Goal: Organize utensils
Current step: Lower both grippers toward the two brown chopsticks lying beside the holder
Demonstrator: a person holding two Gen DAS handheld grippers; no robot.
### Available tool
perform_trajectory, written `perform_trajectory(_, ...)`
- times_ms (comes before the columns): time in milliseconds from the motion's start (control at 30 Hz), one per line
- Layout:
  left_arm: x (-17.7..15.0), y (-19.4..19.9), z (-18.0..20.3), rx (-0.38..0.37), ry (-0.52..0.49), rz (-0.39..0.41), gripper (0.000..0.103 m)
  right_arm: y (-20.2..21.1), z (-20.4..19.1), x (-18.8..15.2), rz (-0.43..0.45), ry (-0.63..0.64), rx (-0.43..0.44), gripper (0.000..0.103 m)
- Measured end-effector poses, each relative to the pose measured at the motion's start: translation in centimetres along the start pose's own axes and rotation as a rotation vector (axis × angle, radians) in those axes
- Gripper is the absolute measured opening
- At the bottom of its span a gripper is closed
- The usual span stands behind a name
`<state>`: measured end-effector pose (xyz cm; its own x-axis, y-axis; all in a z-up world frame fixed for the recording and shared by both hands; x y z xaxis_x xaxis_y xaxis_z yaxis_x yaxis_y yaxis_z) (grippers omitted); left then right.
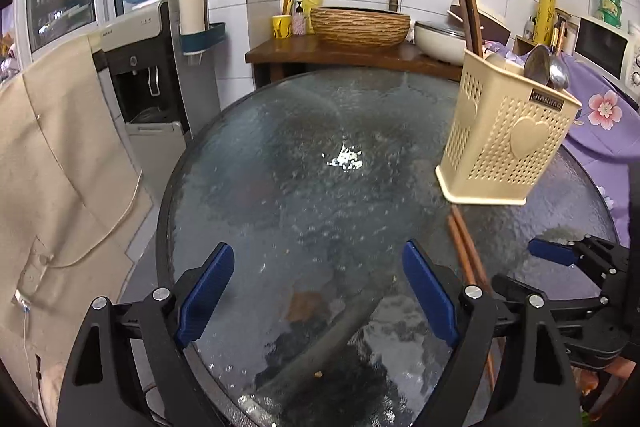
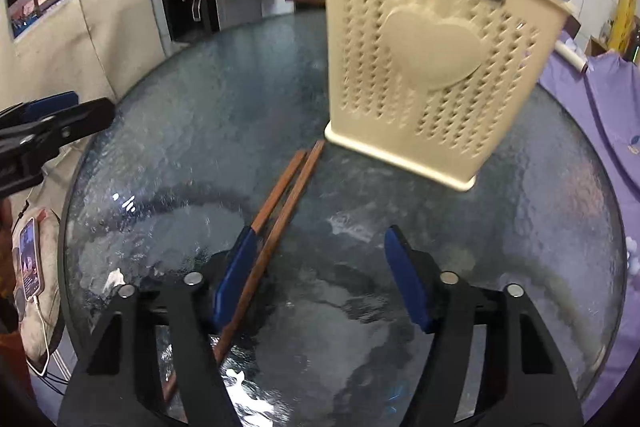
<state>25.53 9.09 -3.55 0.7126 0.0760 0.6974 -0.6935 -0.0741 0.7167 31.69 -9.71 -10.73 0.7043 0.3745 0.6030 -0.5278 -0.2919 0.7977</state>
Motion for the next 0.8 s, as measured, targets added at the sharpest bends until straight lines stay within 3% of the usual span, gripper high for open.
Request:
perform_trajectory(100, -0.7, -0.3, -0.3, 0.03, -0.019, -0.003, 0.083, -0.9, -0.3, -0.1, -0.028, -0.01, -0.004, 0.056)
perform_trajectory(267, -1.3, -0.5, 0.0, 0.011, -0.02, -0.012, 0.083, -1.7, -1.0, 0.3, -0.057, -0.005, -0.006, 0.05)
perform_trajectory(433, -1.4, -0.4, 0.5, -0.002, -0.021, -0.016, 0.083, -1.6, -1.3, 0.3, -0.065, 0.025, -0.009, 0.033)
perform_trajectory(800, -2.3, -1.4, 3.7, -0.101, -0.053, -0.062, 0.081, 0.2, 4.0, -1.9, -0.083, -0.012, -0.032, 0.018)
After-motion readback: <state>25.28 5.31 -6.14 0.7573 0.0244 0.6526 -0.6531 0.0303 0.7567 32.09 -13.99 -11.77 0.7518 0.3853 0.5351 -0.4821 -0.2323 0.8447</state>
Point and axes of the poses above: each gripper's, at about its wrist camera, not at the fingertips, and y roughly against the way its jaws point, z to its right, x to its top, the point moved 5 cm from there along -y, roughly the way its jaws point, and after that the axes turned 4 degrees about -z, right-handed, at the moved point
